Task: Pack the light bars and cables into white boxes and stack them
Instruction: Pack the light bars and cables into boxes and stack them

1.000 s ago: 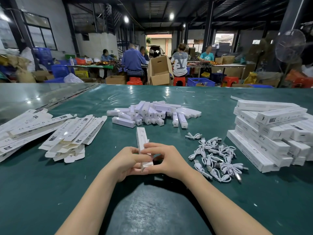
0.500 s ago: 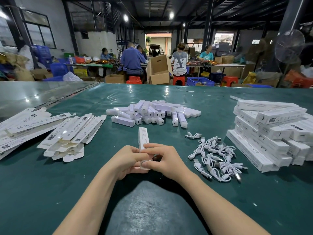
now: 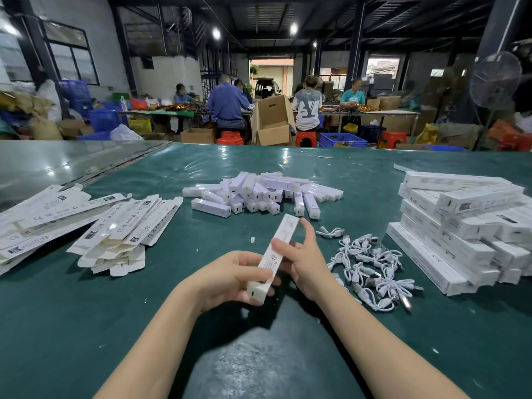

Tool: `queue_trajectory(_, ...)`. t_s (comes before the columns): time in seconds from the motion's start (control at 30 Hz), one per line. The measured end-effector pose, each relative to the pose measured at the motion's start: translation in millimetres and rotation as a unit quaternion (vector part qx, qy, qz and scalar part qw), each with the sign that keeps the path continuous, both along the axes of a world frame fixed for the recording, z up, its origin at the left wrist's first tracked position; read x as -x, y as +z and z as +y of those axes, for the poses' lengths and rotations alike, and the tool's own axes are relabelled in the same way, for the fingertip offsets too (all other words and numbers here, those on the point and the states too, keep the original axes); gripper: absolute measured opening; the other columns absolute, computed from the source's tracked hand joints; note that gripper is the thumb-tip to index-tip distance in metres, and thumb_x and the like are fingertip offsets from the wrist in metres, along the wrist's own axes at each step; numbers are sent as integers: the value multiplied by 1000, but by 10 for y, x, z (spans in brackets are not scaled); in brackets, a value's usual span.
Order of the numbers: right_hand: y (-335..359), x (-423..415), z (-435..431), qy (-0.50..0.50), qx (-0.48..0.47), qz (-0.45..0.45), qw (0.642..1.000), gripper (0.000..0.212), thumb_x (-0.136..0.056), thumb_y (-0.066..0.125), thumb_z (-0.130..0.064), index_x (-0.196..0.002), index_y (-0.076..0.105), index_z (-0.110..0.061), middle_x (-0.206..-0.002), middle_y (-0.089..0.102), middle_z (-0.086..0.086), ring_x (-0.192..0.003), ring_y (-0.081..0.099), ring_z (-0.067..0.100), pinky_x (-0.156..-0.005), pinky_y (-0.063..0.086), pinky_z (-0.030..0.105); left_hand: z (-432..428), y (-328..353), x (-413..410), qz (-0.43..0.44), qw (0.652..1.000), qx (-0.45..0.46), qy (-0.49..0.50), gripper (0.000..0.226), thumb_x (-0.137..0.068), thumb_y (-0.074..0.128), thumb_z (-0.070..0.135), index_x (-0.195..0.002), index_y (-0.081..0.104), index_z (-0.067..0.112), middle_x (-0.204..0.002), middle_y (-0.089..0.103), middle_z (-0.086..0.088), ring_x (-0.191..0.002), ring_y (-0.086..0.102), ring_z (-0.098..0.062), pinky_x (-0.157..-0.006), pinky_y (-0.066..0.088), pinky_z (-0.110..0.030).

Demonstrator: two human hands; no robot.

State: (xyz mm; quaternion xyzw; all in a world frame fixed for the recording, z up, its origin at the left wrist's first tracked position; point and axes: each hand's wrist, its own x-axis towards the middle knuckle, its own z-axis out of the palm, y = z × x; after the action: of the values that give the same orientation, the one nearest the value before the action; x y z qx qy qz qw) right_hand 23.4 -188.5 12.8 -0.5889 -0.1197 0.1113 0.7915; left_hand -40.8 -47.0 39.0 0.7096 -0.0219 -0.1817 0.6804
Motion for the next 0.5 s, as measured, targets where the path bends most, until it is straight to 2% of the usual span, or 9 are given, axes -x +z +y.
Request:
queue_trajectory(0.07,11,-31,-43,-4,-70,38,997,79,-84,58,5,-144,16,-25,-86,56,11,-57,64,14,-54,54,28,46,5,7,-12,998,65,12,63,-74,72,3,-130,47,20,-93,68,-13,-74,68,-20,-63,56,-27)
queue_trajectory(0.13,16,-64,-84,-4,-115,69,991,81,-84,59,4,-145,16,-26,-86,62,10,-59,66,15,-54,54,28,78,35,29,-36,995,91,4,72,-69,73,-4,-129,48,28,-92,70,-14,-77,68,-23,-68,57,-29)
queue_trajectory(0.27,38,-91,-127,11,-150,104,983,74,-84,59,2,-142,24,-26,-71,69,3,-55,66,15,-50,54,27,-24,63,65,-121,993,-11,11,50,-65,75,-6,-98,73,31,-84,72,-6,-72,68,-17,-63,55,-25)
queue_trajectory(0.4,27,-106,-139,29,-159,111,981,62,-84,58,0,-134,31,-24,-64,70,1,-54,65,15,-49,54,27,-72,74,81,-150,988,-37,18,42,-75,69,-8,-97,72,28,-75,72,0,-61,65,-12,-59,56,-24)
queue_trajectory(0.5,15,-111,-144,32,-165,109,980,58,-84,58,2,-129,32,-23,-62,70,1,-53,66,15,-48,54,28,-67,78,81,-153,987,-36,24,40,-75,70,-6,-85,76,32,-73,71,-2,-57,65,-13,-56,56,-24)
